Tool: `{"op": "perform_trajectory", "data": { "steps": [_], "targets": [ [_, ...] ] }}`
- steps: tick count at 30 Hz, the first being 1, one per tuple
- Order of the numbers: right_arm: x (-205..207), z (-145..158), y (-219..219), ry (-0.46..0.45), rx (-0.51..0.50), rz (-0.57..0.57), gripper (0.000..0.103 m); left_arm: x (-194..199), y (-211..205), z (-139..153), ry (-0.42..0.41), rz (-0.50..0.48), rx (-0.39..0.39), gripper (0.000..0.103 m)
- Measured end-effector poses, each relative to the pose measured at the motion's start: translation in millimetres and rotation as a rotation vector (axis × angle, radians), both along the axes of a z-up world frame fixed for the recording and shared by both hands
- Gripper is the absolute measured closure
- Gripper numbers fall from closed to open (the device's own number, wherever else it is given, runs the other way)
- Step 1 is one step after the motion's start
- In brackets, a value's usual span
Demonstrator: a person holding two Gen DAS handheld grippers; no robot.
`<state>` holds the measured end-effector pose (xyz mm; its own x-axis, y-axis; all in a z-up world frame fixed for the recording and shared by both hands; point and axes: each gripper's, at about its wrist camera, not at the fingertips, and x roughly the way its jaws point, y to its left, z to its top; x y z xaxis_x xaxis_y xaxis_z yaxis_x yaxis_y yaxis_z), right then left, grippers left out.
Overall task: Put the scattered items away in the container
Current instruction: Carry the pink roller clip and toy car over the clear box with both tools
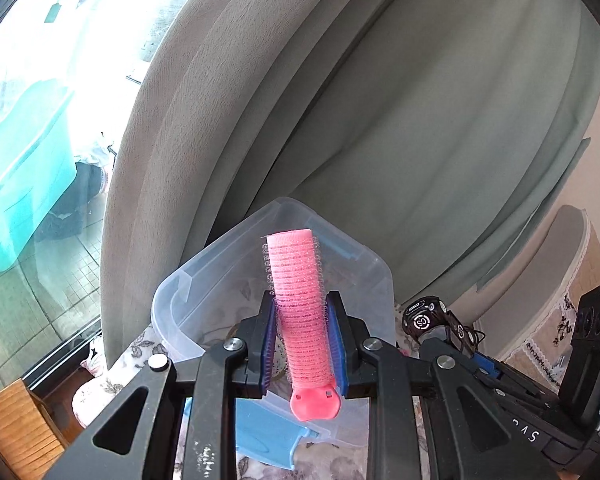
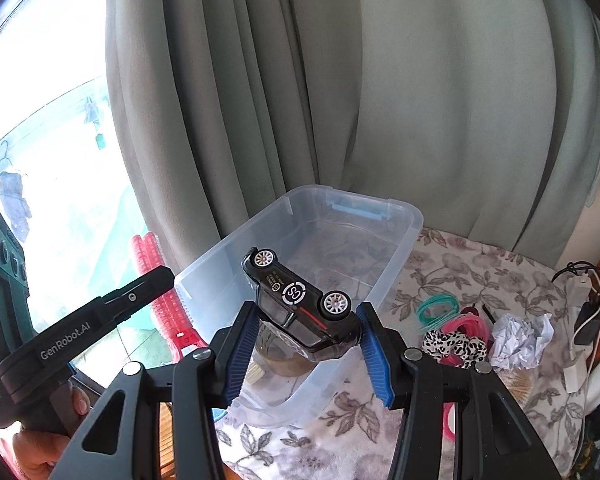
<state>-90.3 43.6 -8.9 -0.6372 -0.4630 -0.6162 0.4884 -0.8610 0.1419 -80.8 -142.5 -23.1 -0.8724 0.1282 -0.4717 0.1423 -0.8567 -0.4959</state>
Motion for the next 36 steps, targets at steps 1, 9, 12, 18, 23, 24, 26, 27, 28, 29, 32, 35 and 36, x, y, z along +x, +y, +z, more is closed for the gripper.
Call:
{"op": "perform_trajectory", "data": {
  "steps": [1,9,12,18,23,24,26,27,28,29,32,35,36],
  "targets": [
    [-2.3,-3.2,-2.0,-0.006,0.003,0.004,0.050,-2.5,-0.7,-2.7,-0.007,-0.001,0.002,0.078],
    [-21.5,-21.6,-15.0,-0.050,0.012,0.023,0.050,-20.1,-1.8,-22.0,-0.047,-0.025,0.016,0.078],
    [-28.9,-28.7,-18.3,-0.063,0.018,0.030,0.050,-16.4,4.2,-21.5,-0.052,-0.033,0.012,0.078],
    [-39.0,-41.1,-20.9,-0.088,0.019,0.033,0.050,-23.3,5.7,-25.4,-0.059,-0.039,0.014,0.078],
    [-41.0,-43.3,-22.1,-0.096,0.017,0.033,0.050,-28.3,7.7,-28.1,-0.057,-0.043,0.014,0.078],
    [-42.2,-44.0,-22.4,-0.095,0.017,0.034,0.050,-29.2,7.8,-28.4,-0.054,-0.042,0.014,0.078],
    [-44.0,-45.0,-23.1,-0.095,0.018,0.037,0.050,-31.0,8.1,-28.8,-0.050,-0.039,0.013,0.078],
    [-44.2,-45.3,-23.9,-0.095,0.017,0.039,0.050,-31.8,8.4,-29.1,-0.049,-0.038,0.013,0.078],
    [-43.1,-44.1,-24.8,-0.095,0.016,0.040,0.050,-32.8,8.8,-29.8,-0.050,-0.038,0.012,0.078],
    [-44.4,-44.8,-25.6,-0.096,0.016,0.041,0.050,-33.7,9.2,-31.0,-0.053,-0.036,0.012,0.078],
    [-47.1,-46.8,-27.5,-0.097,0.016,0.044,0.050,-36.5,10.5,-35.4,-0.068,-0.033,0.014,0.078],
    [-46.7,-47.2,-28.3,-0.098,0.015,0.048,0.049,-38.3,12.0,-37.9,-0.075,-0.034,0.014,0.077],
    [-46.8,-47.6,-28.4,-0.099,0.015,0.049,0.049,-38.9,12.8,-38.4,-0.077,-0.035,0.012,0.077]
  ]
}}
